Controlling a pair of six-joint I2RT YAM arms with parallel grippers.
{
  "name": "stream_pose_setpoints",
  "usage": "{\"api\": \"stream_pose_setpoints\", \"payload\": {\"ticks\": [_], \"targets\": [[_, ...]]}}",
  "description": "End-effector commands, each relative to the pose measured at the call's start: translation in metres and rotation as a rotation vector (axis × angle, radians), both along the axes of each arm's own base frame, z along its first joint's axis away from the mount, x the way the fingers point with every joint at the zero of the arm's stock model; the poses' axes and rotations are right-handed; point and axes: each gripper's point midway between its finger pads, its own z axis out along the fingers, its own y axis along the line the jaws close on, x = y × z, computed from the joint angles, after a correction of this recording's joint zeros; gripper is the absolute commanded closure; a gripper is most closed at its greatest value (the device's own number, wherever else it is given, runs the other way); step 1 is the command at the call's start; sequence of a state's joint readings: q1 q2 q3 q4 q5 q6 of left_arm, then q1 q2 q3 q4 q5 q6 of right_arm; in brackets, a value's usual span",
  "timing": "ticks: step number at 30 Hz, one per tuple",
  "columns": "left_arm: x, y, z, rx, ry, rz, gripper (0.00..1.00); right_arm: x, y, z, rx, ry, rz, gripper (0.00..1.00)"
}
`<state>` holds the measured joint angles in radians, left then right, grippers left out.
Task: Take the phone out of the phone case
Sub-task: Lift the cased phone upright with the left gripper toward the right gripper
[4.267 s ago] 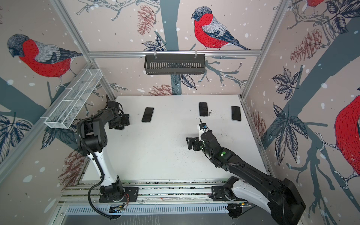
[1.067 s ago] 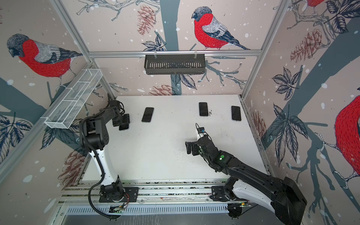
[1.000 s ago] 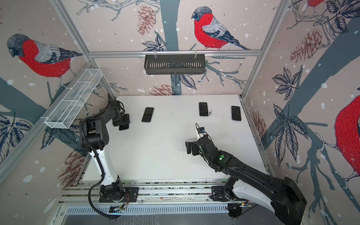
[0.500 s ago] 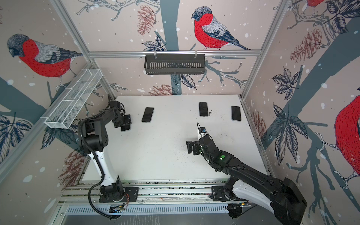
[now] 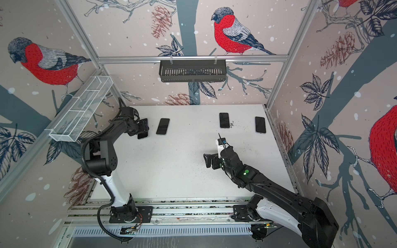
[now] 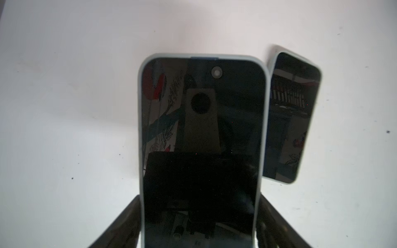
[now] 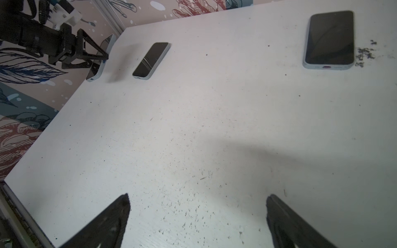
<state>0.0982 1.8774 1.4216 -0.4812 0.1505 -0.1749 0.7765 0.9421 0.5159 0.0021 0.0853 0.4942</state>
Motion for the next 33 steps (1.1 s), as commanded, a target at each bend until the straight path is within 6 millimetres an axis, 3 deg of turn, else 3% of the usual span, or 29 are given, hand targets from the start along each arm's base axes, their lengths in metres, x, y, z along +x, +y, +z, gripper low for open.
{"api": "stream_pose_setpoints", "payload": {"ticks": [1,6,10,14,20,25,33], "targets": [[0.013,-0.026,0.039,-0.057,-0.14,-0.021,0.52,-0.002,0.016,0.021,0.062,-0.057,0.082,0.0],[0.012,-0.075,0.089,-0.088,-0.296,-0.063,0.52,-0.006,0.031,0.032,0.129,-0.076,0.161,0.0],[-0.002,-0.134,0.118,-0.135,-0.422,-0.159,0.52,-0.003,0.036,0.039,0.179,-0.075,0.183,0.01],[-0.024,-0.19,0.125,-0.19,-0.467,-0.217,0.53,0.006,0.037,0.043,0.223,-0.064,0.177,0.0],[-0.058,-0.262,0.118,-0.257,-0.491,-0.28,0.53,0.014,0.04,0.051,0.296,-0.06,0.203,0.05],[-0.084,-0.298,0.12,-0.314,-0.542,-0.301,0.54,0.02,0.048,0.049,0.314,-0.03,0.215,0.11],[-0.125,-0.321,0.124,-0.441,-0.655,-0.317,0.54,0.019,0.056,0.037,0.363,0.014,0.235,0.21]]}}
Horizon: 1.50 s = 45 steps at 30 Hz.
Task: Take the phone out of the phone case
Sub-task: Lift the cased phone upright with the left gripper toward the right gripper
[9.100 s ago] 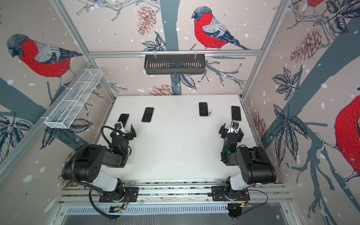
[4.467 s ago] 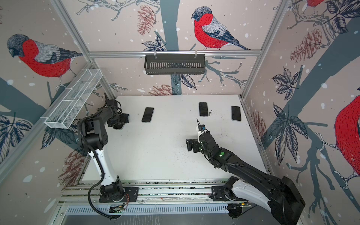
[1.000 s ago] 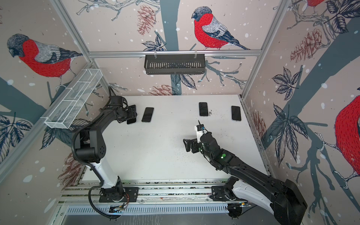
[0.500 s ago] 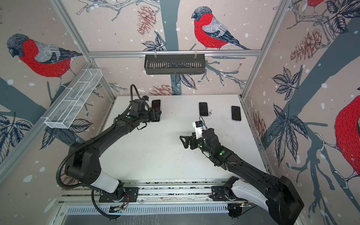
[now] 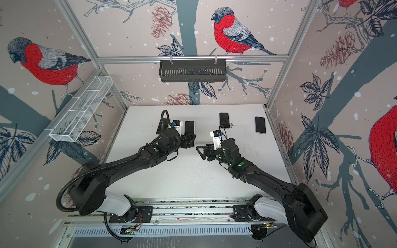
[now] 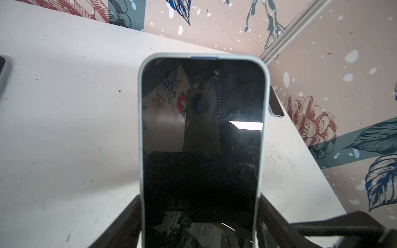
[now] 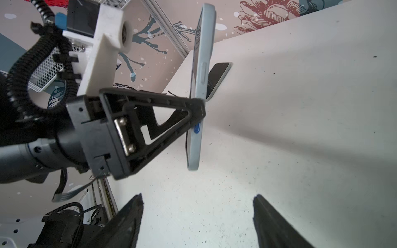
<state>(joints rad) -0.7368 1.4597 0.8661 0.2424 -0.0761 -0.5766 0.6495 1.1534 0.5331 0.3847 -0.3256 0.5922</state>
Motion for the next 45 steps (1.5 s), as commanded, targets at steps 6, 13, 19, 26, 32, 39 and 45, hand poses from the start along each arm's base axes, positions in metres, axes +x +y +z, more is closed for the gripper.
{"api": "stream_pose_setpoints", "payload": {"ticks": [6,13,19,26,32,39,45], "targets": [[-0.013,-0.018,0.036,-0.223,-0.148,0.025,0.54,-0.001,0.009,0.0,0.053,0.005,0.023,0.27],[-0.026,-0.035,0.041,-0.258,-0.154,-0.021,0.54,0.001,0.011,-0.013,0.028,0.026,0.021,0.35],[-0.035,-0.045,0.04,-0.257,-0.162,-0.043,0.54,0.005,0.011,-0.016,0.014,0.034,0.007,0.4],[-0.039,-0.048,0.038,-0.25,-0.168,-0.044,0.54,0.007,0.009,-0.018,0.004,0.041,-0.004,0.58],[-0.041,-0.049,0.038,-0.254,-0.179,-0.049,0.54,0.008,0.012,-0.025,-0.016,0.061,0.003,0.76],[-0.047,-0.053,0.041,-0.274,-0.194,-0.084,0.42,0.01,0.013,-0.028,-0.036,0.066,0.007,0.97],[-0.054,-0.054,0.049,-0.274,-0.218,-0.133,0.03,0.011,0.007,-0.024,-0.069,0.017,-0.005,0.98]]}}
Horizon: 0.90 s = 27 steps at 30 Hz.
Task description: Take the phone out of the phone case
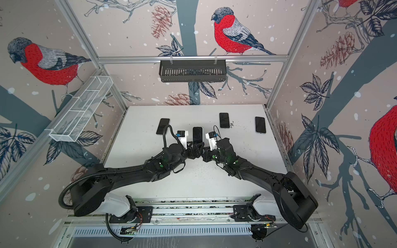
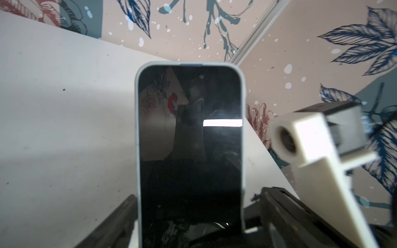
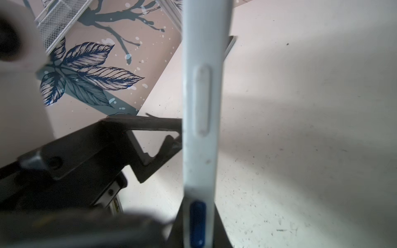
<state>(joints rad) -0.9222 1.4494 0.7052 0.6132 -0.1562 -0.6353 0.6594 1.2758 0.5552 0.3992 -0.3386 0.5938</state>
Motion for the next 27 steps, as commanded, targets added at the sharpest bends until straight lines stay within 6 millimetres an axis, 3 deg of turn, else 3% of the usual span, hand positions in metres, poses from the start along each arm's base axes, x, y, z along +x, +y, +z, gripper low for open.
{"api": "stream_pose_setpoints", "payload": {"ticks": [1,6,15,23,27], "targets": [[-0.005,-0.007,0.034,-0.081,-0.092,-0.053,0.01,0.006,-0.007,0.012,-0.028,-0.08,-0.029,0.99],[-0.011,-0.005,0.04,0.003,-0.104,-0.105,0.01,0.005,-0.025,0.034,-0.083,-0.246,-0.04,0.99],[-0.021,0.016,0.054,0.155,-0.176,-0.288,0.01,-0.018,-0.052,0.079,-0.128,-0.73,-0.013,1.0],[-0.029,0.046,0.084,0.28,-0.297,-0.369,0.02,-0.017,-0.053,0.082,-0.073,-0.771,0.102,1.0],[-0.042,0.047,0.107,0.262,-0.392,-0.462,0.03,-0.028,-0.042,0.075,-0.054,-0.773,0.221,0.99]]}}
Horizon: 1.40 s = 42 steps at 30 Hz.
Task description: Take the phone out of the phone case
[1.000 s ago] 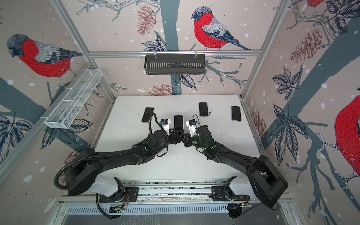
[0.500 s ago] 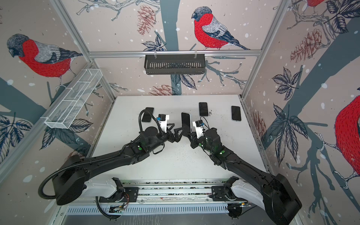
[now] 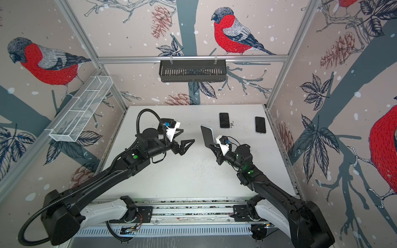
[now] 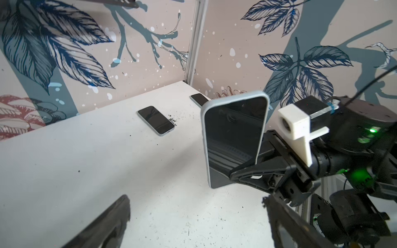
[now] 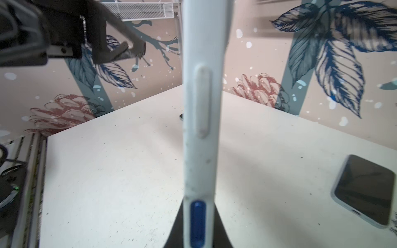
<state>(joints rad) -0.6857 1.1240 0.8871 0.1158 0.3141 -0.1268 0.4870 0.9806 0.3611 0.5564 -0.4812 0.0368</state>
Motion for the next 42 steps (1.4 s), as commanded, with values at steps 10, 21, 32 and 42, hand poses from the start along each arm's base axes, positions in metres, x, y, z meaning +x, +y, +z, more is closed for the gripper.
{"api": "stream_pose_setpoints", "payload": {"ticks": [10,21,32,42], "targets": [[-0.055,-0.014,0.012,0.161,-0.136,-0.438,0.06,-0.052,0.023,0.019,0.077,-0.155,0.354,0.99],[-0.06,-0.009,0.001,0.229,-0.142,-0.48,0.2,-0.07,0.027,0.012,0.091,-0.169,0.448,0.99],[-0.062,-0.02,0.003,0.19,-0.133,-0.554,0.41,-0.077,0.032,0.005,0.084,-0.152,0.491,0.99],[-0.064,-0.027,-0.003,0.179,-0.1,-0.602,0.62,-0.079,0.036,-0.001,0.074,-0.139,0.502,0.99]]}}
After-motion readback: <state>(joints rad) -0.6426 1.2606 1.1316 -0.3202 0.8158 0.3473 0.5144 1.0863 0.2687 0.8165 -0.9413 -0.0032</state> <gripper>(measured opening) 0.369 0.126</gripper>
